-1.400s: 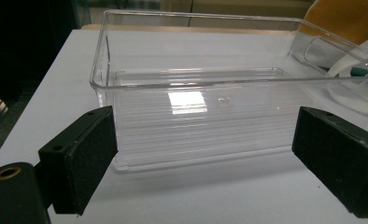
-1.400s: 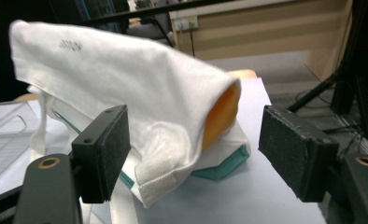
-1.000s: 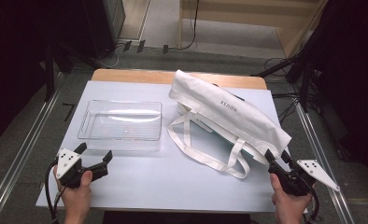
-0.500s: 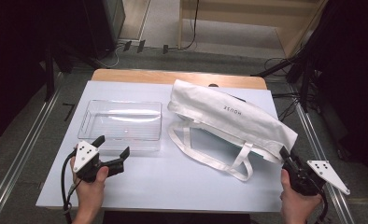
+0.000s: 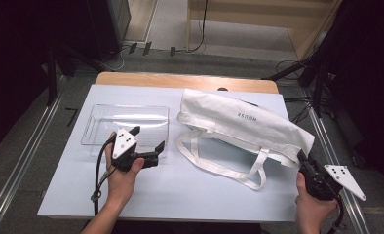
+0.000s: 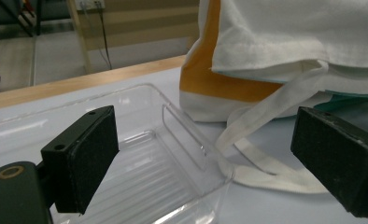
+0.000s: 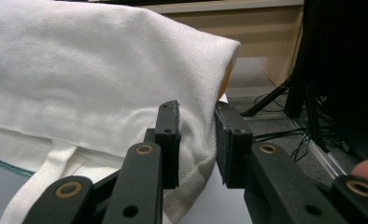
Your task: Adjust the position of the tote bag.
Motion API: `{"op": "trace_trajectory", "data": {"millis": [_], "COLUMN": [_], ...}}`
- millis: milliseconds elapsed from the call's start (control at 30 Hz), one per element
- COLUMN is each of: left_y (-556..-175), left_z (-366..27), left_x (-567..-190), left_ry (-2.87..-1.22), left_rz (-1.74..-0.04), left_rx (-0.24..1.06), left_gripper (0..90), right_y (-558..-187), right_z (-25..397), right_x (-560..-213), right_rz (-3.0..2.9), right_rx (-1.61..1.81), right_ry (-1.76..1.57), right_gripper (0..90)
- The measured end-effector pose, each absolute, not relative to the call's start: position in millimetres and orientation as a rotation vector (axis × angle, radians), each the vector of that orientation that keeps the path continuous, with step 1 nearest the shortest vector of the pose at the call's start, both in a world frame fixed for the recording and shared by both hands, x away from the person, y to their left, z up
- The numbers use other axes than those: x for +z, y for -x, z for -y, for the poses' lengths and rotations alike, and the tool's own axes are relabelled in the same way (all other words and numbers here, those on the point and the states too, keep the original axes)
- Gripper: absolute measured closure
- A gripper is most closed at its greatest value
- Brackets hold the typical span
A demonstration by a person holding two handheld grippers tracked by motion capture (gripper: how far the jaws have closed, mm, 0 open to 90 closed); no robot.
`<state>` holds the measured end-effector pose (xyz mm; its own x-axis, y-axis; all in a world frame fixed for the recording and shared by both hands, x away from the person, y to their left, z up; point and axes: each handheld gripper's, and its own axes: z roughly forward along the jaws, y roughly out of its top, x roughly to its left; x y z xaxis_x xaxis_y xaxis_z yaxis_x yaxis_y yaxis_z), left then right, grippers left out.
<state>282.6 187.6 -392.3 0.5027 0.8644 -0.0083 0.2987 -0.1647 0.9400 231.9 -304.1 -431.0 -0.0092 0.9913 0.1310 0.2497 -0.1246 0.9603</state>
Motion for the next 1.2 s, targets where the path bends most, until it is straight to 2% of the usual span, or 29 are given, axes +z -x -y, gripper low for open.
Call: {"op": "trace_trajectory", "data": {"millis": [100, 700, 867, 967, 1100, 1200], "left_y": [-293.7, -362.2, -371.9, -372.7, -372.9, -372.3], "left_z": [-175.2, -126.5, -117.8, -107.6, -101.9, -106.1], "left_x": [-390.6, -387.1, -383.1, -380.5, -381.8, -381.2], "left_ry": [-1.708, -1.764, -1.768, -1.807, -1.824, -1.804], "left_rz": [-0.995, -0.979, -0.947, -0.95, -0.942, -0.959], "left_rx": [0.682, 0.543, 0.476, 0.491, 0.492, 0.497], "left_gripper": [14.0, 13.7, 13.7, 14.6, 28.6, 51.5], "right_y": [-233.9, -239.0, -240.7, -240.5, -240.9, -241.5], "right_z": [304.9, 305.4, 306.9, 308.6, 309.4, 310.7], "right_x": [-432.2, -435.6, -438.2, -437.1, -436.3, -436.6], "right_rz": [-1.35, -1.354, -1.362, -1.374, -1.376, -1.384], "right_rx": [1.203, 1.192, 1.192, 1.212, 1.221, 1.233], "right_ry": [-1.496, -1.501, -1.51, -1.514, -1.531, -1.536], "right_gripper": [74.7, 73.8, 73.6, 74.2, 74.5, 74.7]}}
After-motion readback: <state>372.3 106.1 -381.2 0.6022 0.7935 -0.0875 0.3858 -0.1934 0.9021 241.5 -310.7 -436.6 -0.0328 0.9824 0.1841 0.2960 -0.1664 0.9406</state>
